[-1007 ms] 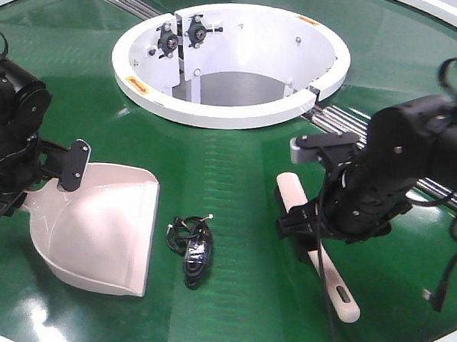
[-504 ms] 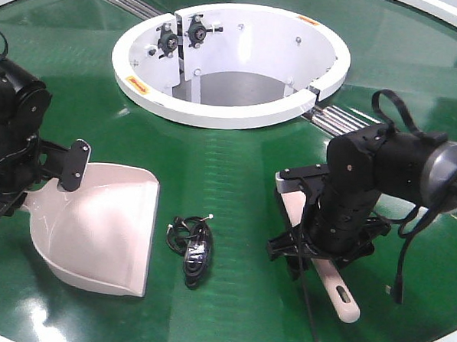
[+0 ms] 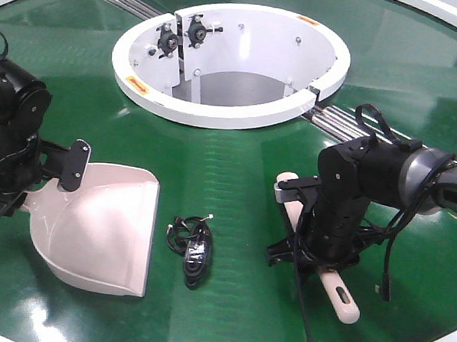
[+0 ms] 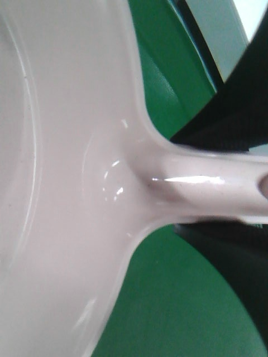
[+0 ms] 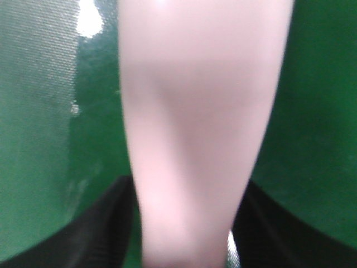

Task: Clean and inspect green conveyor with broom and dustpan
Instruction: 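Grasp the pink brush handle with the right gripper, then sweep the black cable into the dustpan with the right-held brush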

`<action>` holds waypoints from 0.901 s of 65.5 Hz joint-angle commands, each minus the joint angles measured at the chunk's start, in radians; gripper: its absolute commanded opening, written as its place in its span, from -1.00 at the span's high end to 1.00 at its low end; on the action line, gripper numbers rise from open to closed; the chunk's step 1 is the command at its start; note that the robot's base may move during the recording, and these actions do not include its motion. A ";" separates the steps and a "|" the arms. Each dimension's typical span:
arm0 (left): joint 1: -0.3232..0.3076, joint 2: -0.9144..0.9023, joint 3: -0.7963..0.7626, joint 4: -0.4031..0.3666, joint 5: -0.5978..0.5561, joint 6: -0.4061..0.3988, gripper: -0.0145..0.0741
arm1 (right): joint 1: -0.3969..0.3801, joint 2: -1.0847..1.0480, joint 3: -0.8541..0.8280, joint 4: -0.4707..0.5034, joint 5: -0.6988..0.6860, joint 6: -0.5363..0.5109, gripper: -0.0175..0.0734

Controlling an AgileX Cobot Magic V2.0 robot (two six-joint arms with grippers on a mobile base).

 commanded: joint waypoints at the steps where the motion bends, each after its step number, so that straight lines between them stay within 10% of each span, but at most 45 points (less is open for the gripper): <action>1: -0.007 -0.046 -0.029 0.009 0.019 0.003 0.69 | -0.006 -0.050 -0.028 -0.011 -0.026 0.003 0.14; 13: -0.007 -0.046 -0.029 0.009 0.019 0.003 0.69 | -0.005 -0.089 -0.028 -0.011 -0.038 0.002 0.64; 39: -0.007 -0.046 -0.029 0.009 0.019 0.003 0.69 | 0.003 -0.177 -0.028 0.092 0.029 0.037 0.62; 59: -0.007 -0.046 -0.029 0.009 0.019 0.003 0.69 | 0.150 -0.163 -0.028 0.060 0.014 0.222 0.62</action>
